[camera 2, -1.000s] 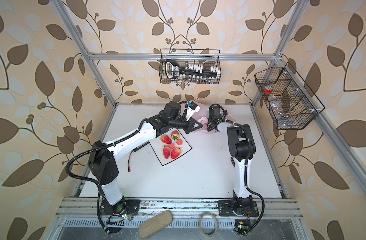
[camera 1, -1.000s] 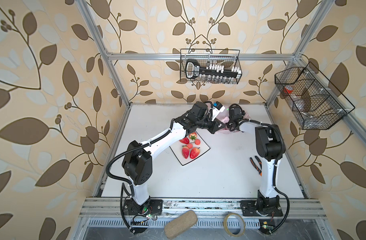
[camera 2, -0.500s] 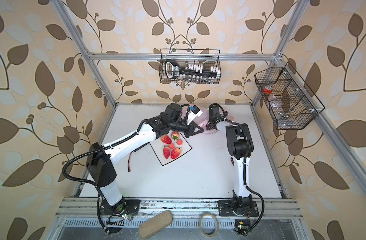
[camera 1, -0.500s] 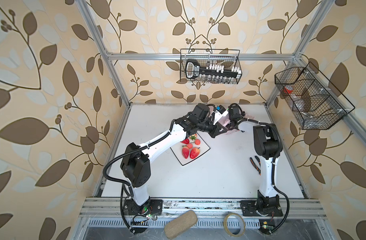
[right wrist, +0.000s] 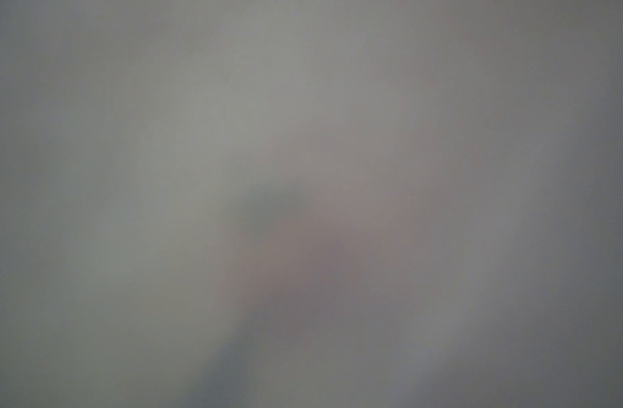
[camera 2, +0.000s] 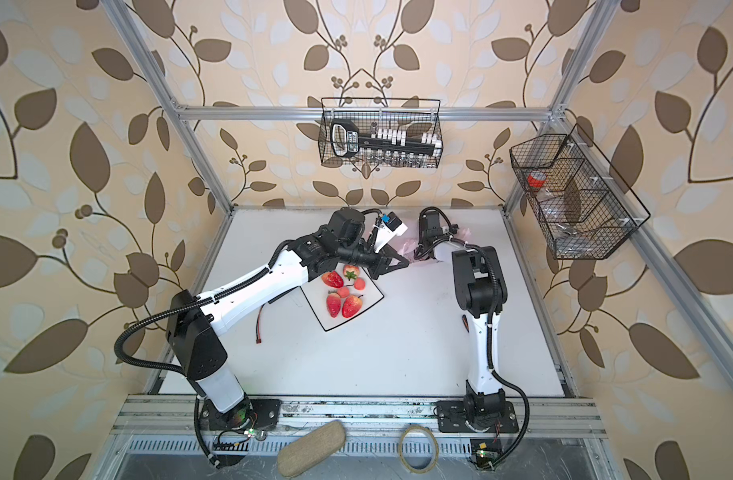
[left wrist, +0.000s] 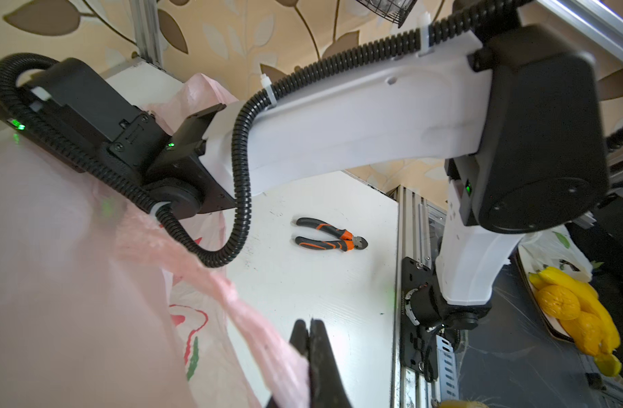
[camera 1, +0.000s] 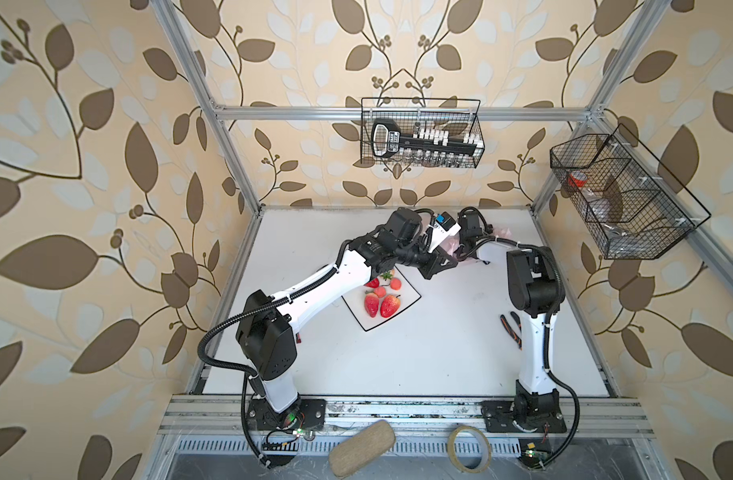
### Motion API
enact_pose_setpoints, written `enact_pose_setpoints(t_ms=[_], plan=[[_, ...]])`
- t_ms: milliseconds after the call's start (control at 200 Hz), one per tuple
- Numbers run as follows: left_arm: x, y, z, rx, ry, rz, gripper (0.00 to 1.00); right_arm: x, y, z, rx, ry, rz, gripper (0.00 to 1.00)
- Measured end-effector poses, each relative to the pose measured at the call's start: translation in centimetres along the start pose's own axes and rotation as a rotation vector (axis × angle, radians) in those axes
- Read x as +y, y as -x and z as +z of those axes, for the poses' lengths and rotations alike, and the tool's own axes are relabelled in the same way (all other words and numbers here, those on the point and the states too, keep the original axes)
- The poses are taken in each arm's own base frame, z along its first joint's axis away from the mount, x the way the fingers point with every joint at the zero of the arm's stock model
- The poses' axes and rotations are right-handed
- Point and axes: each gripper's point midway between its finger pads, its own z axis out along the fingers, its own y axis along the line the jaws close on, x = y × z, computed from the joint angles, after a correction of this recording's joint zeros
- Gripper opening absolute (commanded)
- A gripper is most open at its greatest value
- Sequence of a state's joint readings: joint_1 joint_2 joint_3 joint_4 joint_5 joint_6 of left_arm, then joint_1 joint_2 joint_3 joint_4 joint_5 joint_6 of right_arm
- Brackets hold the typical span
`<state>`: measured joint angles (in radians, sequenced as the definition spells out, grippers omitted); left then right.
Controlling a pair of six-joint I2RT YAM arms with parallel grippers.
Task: Take the fake fruits out of the plastic bag
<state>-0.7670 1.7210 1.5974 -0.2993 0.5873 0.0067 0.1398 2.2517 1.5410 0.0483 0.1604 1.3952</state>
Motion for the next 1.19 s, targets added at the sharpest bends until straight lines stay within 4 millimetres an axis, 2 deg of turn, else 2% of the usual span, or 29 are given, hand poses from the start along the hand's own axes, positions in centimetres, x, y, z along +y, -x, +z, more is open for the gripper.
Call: enact_pose_setpoints(t_ms=[85,265,395,560,680,960,1020,1195], plan=[[1.0,0.1,-0.1,-0.005,0.060,0.006,0.00,-0.1,0.1,0.0,0.001,-0.005,-0.028,0.46],[4.3,1.0,-1.1,-0.043,0.188,-0.028,0.00,-0.4,0.1,-0.4,0.020,-0.007,-0.121,0.43],[6.9,2.0,-2.1,-0.085,0.261,-0.052,0.00,-0.6,0.2,-2.6,0.047,0.005,-0.195,0.43],[9.7,2.5,-2.0,-0.121,0.314,-0.088,0.00,-0.1,0.8,-5.9,0.065,0.052,-0.242,0.42],[10.7,1.9,-0.9,-0.112,0.319,-0.110,0.00,0.0,0.7,-7.2,0.088,0.081,-0.261,0.40],[13.0,0.5,0.9,-0.096,0.339,-0.149,0.00,-0.8,-0.7,-8.5,0.167,0.105,-0.326,0.41],[13.4,0.3,0.9,-0.095,0.344,-0.156,0.00,-0.6,-0.4,-8.8,0.163,0.110,-0.331,0.44],[12.9,0.6,1.0,-0.106,0.306,-0.155,0.00,-0.2,1.2,-9.0,0.136,0.121,-0.304,0.48]])
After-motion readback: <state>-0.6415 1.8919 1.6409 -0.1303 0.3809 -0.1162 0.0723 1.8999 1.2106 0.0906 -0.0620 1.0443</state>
